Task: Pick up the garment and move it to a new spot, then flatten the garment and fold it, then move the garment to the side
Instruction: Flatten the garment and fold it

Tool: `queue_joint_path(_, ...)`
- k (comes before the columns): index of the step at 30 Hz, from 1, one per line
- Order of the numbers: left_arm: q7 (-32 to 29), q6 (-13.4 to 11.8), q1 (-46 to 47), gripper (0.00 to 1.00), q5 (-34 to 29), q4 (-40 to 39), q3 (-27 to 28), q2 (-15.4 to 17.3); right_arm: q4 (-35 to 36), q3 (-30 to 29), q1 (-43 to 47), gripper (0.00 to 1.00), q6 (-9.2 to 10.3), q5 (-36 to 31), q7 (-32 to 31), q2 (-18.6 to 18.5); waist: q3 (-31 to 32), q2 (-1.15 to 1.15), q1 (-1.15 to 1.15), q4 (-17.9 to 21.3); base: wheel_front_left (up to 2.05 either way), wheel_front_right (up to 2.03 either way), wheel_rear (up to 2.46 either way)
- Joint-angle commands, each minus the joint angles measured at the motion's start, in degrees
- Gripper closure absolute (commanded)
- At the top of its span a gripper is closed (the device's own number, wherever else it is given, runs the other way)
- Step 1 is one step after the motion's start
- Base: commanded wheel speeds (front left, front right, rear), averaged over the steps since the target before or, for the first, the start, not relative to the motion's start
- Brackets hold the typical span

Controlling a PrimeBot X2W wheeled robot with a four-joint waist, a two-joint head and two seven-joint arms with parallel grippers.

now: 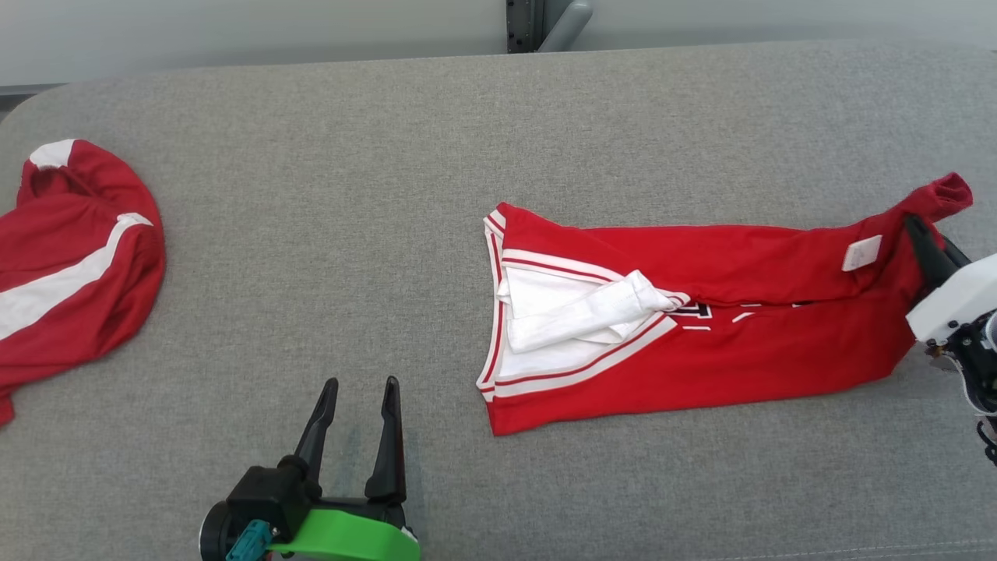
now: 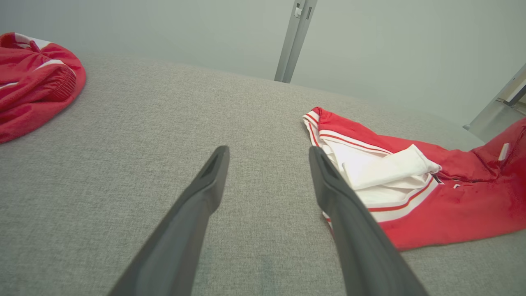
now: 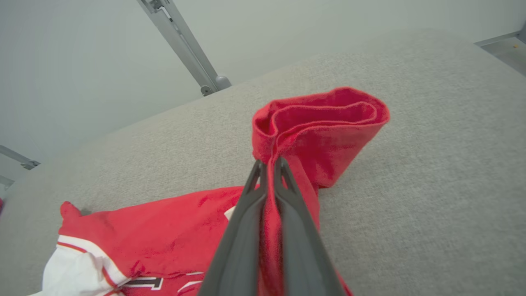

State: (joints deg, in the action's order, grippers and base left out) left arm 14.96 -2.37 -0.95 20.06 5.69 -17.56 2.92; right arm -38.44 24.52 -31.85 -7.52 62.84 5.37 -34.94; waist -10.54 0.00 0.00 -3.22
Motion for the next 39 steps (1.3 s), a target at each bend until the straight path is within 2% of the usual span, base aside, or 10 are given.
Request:
queue_joint_path(1, 0.2, -0.2, 0.4, 0.0, 0.1, 0.1, -0.1, 0.0, 1.8, 0.2, 0.8, 1.0, 0.07, 0.1, -0.6, 0.3, 0.2, 0.0, 0.0, -0.2, 0.0, 0.0, 0.0)
queue_joint_path(7, 0.2, -0.2, 0.9, 0.0, 1.5, 1.0, -1.6, 0.0, 12.7, 1.7, 2.0, 1.0, 0.05, -3.1, -4.9, 2.9, 1.1, 0.0, 0.0, -2.5, 0.0, 0.0, 0.0)
queue_joint_path(16, 0.2, -0.1, 1.2, 0.0, 3.0, 1.7, -3.2, 0.0, 19.7, 2.3, 3.9, 1.0, 0.04, -8.2, -10.7, 10.0, 2.2, 0.0, 0.0, -7.8, 0.0, 0.0, 0.0)
queue_joint_path(22, 0.2, -0.2, 1.0, 0.0, 3.9, 2.1, -4.0, 0.0, 20.6, 2.5, 5.2, 1.0, 0.04, -10.8, -13.8, 15.2, 2.3, 0.0, 0.0, -10.7, 0.0, 0.0, 0.0)
queue_joint_path(28, 0.2, 0.1, 1.3, 0.0, 3.9, 2.5, -4.6, 0.0, 18.2, 2.2, 5.8, 1.0, 0.04, -13.0, -15.3, 19.3, 2.3, 0.0, 0.0, -12.4, 0.0, 0.0, 0.0)
queue_joint_path(38, 0.2, 0.0, 1.7, 0.0, 3.9, 2.5, -4.2, 0.0, 15.4, 2.3, 6.1, 1.0, 0.04, -14.4, -16.2, 22.4, 1.2, 0.0, 0.0, -12.4, 0.0, 0.0, 0.0)
queue_joint_path(39, 0.2, 0.0, 1.7, 0.0, 3.9, 2.5, -4.2, 0.0, 15.5, 2.4, 6.1, 0.96, 0.04, -14.4, -16.2, 22.6, 1.0, 0.0, 0.0, -12.2, 0.0, 0.0, 0.0)
